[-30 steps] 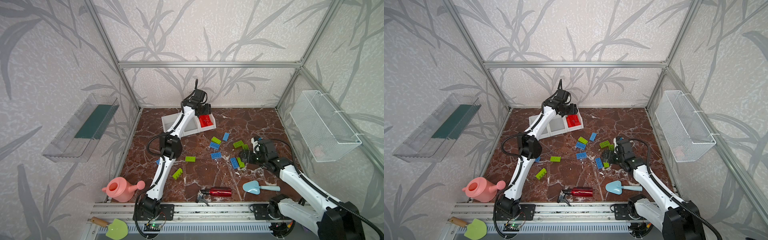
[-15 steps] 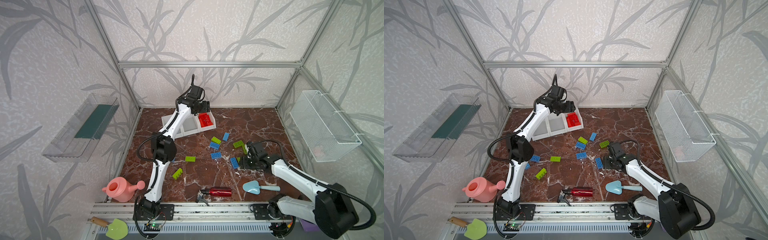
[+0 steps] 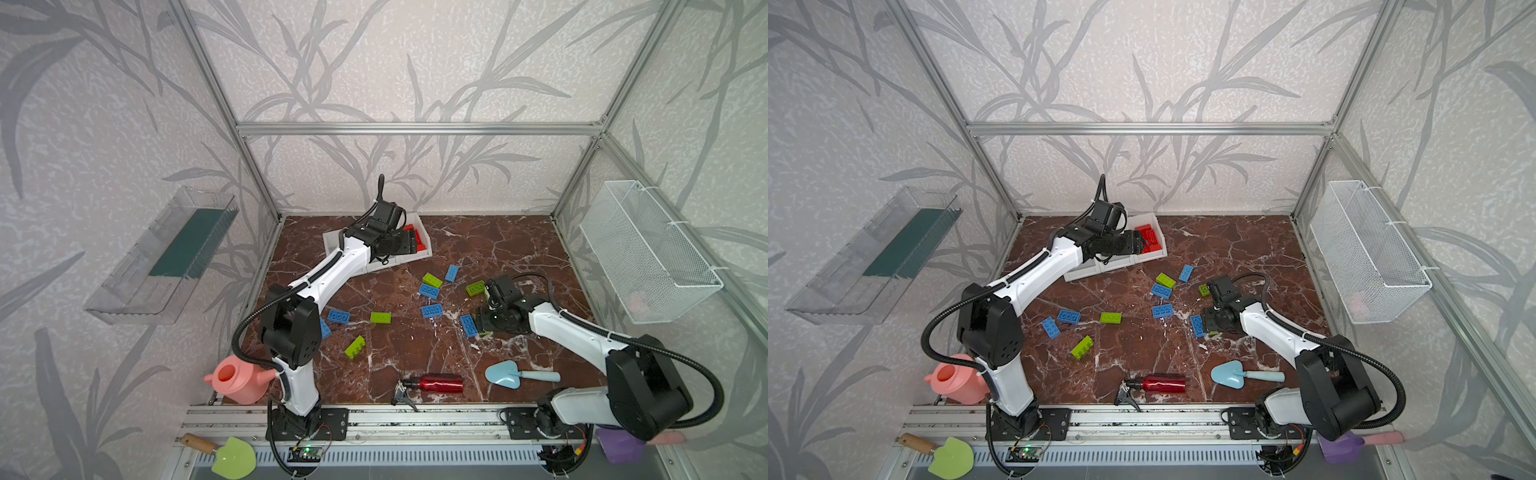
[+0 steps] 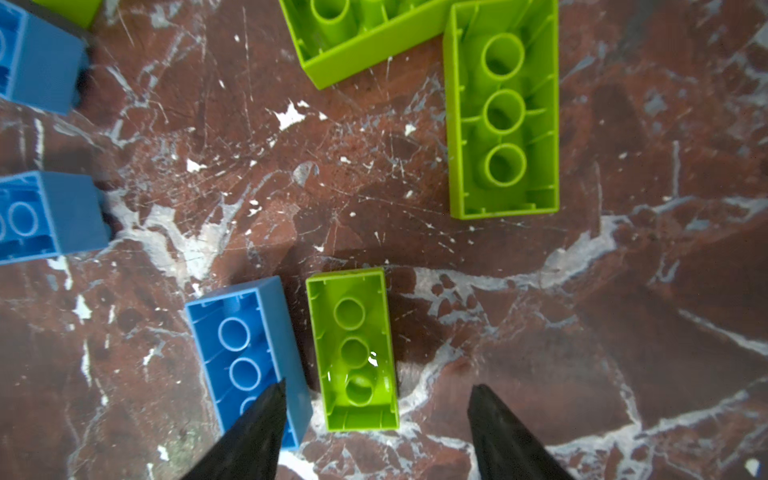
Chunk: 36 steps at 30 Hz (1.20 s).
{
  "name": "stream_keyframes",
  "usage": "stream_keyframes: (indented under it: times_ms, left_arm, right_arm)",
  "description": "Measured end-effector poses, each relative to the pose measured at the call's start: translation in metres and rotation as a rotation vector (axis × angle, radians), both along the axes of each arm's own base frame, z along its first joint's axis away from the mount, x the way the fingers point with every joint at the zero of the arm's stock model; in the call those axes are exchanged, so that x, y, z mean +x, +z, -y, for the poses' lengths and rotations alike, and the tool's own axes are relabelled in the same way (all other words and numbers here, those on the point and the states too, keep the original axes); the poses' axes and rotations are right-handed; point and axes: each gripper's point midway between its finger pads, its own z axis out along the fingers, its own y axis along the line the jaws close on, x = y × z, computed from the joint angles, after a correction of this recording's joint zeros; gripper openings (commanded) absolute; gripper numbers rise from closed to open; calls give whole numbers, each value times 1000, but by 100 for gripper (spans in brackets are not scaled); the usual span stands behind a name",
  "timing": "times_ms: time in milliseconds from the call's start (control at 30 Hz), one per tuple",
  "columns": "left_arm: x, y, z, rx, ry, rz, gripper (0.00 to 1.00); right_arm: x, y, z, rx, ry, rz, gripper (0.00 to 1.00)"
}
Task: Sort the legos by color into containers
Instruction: 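Grasp a lime-green 2x4 brick with the right gripper while the left gripper withdraws, then carry the lime-green brick with the right gripper into the middle compartment and release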
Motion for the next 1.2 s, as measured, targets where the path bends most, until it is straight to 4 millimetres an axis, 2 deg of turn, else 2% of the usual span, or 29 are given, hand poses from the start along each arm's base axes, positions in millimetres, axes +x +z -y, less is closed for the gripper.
stream_keyframes:
  times_ms: [133, 300, 433, 500, 600, 733, 867, 967, 1100, 1200]
  left_arm:
    - [-16, -13, -14, 15, 34, -20, 80]
    - [-33, -7, -24, 2, 60, -2, 79]
    - [-40, 2, -26, -18, 71, 25, 79]
    - [-46, 1, -27, -21, 76, 27, 79]
    - [-58, -10, -29, -16, 80, 8, 79]
    - [-74, -28, -39, 6, 96, -33, 79]
    - [-91, -33, -52, 23, 114, -38, 80]
    - [-104, -31, -64, 34, 135, -24, 80]
    - [-121, -29, -79, 36, 169, -4, 83]
    - [-134, -27, -90, 41, 187, 1, 91]
  right_arm:
    - [-2, -10, 0, -14, 1, -37, 71]
    - [1, -15, -2, -15, 7, -53, 65]
    - [3, -19, -5, -16, 22, -71, 53]
    - [3, -22, -6, -17, 25, -83, 45]
    - [4, -22, -8, -13, 31, -87, 35]
    - [9, -16, -15, 2, 42, -75, 31]
    - [21, 1, -28, 26, 65, -41, 30]
    - [34, 22, -45, 76, 89, 1, 30]
    - [58, 61, -73, 164, 128, 77, 30]
    - [83, 93, -98, 226, 161, 141, 30]
